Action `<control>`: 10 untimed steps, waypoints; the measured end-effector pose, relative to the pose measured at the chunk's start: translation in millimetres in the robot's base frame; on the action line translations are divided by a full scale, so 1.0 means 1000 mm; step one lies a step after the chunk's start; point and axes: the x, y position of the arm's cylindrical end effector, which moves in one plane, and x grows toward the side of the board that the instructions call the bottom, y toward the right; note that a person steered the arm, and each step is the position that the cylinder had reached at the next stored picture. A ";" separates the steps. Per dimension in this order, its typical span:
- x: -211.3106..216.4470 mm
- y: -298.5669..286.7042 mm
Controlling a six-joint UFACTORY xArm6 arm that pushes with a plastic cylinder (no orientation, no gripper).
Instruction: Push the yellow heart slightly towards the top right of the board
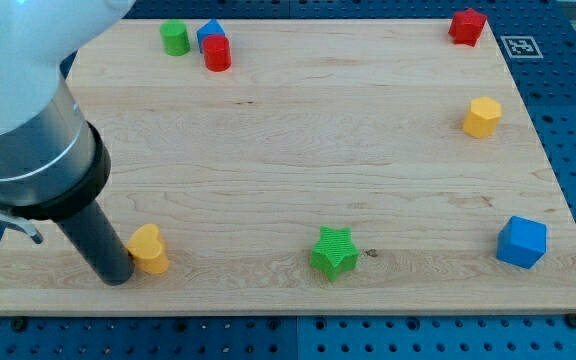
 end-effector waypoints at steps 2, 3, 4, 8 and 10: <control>-0.002 0.024; -0.003 0.024; -0.006 0.025; 0.004 0.027; -0.012 0.049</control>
